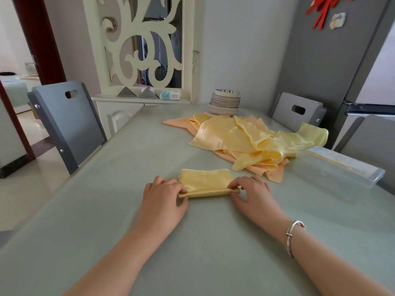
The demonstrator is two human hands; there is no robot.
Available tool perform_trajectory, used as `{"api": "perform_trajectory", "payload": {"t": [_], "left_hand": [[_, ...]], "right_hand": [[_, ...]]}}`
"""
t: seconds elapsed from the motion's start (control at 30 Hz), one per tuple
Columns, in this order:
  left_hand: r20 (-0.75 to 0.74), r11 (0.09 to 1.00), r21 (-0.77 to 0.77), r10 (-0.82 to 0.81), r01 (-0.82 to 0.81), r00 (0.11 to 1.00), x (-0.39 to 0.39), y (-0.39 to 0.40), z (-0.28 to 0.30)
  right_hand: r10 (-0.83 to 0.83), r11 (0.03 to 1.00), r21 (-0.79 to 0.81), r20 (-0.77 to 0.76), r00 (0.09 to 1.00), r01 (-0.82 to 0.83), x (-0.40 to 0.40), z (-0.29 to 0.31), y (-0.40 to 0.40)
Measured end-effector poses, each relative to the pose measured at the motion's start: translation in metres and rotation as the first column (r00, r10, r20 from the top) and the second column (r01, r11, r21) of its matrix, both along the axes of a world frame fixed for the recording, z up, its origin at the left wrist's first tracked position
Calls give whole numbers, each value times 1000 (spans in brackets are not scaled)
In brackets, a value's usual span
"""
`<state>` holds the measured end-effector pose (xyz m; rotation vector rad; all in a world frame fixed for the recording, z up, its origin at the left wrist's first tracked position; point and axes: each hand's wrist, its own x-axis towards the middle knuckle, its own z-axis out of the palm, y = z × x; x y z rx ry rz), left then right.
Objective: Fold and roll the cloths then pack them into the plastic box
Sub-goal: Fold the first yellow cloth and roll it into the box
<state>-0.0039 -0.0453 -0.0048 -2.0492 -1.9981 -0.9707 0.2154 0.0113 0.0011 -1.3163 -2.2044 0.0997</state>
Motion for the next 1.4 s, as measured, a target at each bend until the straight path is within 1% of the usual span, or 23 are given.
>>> {"api": "perform_trajectory", "payload": {"t": [0.07,0.17,0.23,0.33,0.4,0.47,0.6,0.67,0.73,0.8,0.83,0.9,0.97,1.07,1.13,1.27,1.4], "left_hand": [[75,999,-14,39,-38,996,0,0,0],[258,995,-95,60,-37,964,-2,0,-3],[337,991,-137,55,-8,940,-4,3,-6],[358,990,-136,84,-37,930,-3,7,-7],[324,992,-108,96,-64,941,-1,9,-7],[256,994,-68,97,-83,962,1,9,-7],[132,994,-17,110,-109,985,3,6,-5],[29,993,39,112,-113,993,5,6,-4],[-102,994,92,75,-66,992,8,6,-5],[-187,992,125,33,-10,982,9,8,-6],[-222,992,126,16,12,975,9,8,-6],[-234,991,130,-3,34,972,7,6,-6],[-194,993,110,-14,36,981,5,0,-6],[-113,1000,27,-13,16,994,7,-5,-2],[-56,1000,-13,3,-4,998,7,-3,-1],[110,998,-48,56,-51,992,3,5,-1],[298,994,-102,67,-38,952,-3,6,-3]], "right_hand": [[-20,999,-45,-82,996,17,-1,0,0],[-54,991,-126,-162,985,33,0,-2,-1],[-84,989,-137,-160,984,62,-1,-2,-2],[-111,992,-73,-98,989,104,-7,-3,-3],[-130,992,3,-28,991,130,-9,-3,-2],[-152,988,39,37,988,151,-10,-4,1],[-165,986,-6,40,985,166,-10,-6,5],[-159,986,60,72,985,155,-10,-5,4],[-132,982,152,117,984,113,-11,-4,3],[-72,979,200,169,983,37,-11,-3,2],[-35,977,212,199,979,-8,-10,-3,1],[27,973,214,248,968,-82,-7,-4,-1],[59,976,189,256,965,-110,-2,-4,-3],[89,990,91,152,984,-103,4,-2,-5],[76,996,32,91,993,-79,3,-2,-4],[20,997,-69,31,999,-17,-1,-2,0],[-26,991,-136,-48,998,20,0,0,1]]}}
